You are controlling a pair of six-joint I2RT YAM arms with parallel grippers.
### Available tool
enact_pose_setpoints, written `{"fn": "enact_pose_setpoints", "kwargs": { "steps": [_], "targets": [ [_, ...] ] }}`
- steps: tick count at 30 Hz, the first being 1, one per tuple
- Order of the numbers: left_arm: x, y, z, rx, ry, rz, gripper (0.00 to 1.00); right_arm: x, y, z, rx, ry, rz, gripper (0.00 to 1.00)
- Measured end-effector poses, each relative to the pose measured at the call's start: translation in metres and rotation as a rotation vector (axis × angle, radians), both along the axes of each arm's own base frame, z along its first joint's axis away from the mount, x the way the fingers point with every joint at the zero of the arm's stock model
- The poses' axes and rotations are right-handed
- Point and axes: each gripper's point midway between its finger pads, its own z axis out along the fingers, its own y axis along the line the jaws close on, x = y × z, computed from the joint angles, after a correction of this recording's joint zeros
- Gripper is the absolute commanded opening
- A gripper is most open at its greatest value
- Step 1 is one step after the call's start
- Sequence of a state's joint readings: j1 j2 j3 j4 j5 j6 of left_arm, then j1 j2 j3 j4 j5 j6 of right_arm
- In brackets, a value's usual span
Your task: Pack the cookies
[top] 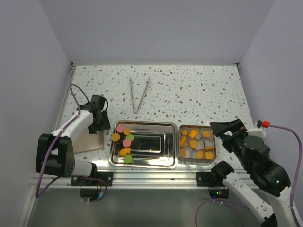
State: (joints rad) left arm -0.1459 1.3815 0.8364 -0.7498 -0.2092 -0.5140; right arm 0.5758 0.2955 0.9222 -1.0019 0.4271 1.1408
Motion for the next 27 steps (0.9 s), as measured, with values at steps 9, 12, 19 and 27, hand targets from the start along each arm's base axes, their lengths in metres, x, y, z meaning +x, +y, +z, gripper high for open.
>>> {"fn": "enact_pose_setpoints", "kwargs": {
  "steps": [9,12,19,27],
  "targets": [
    [0.004,-0.006,-0.021,-0.023,0.053,-0.009,0.52,-0.007,-0.005,-0.004,-0.003,0.01,-0.002,0.99],
    [0.004,-0.007,-0.027,-0.028,0.067,-0.01,0.49,-0.01,-0.007,-0.001,0.003,0.0,-0.003,0.99],
    [0.007,-0.011,-0.034,-0.042,0.077,-0.015,0.33,-0.014,-0.013,0.0,-0.005,0.003,-0.016,0.99],
    [0.007,-0.006,-0.035,-0.019,0.082,-0.03,0.0,-0.018,-0.017,-0.001,-0.002,0.001,-0.03,0.99]
  ]
}}
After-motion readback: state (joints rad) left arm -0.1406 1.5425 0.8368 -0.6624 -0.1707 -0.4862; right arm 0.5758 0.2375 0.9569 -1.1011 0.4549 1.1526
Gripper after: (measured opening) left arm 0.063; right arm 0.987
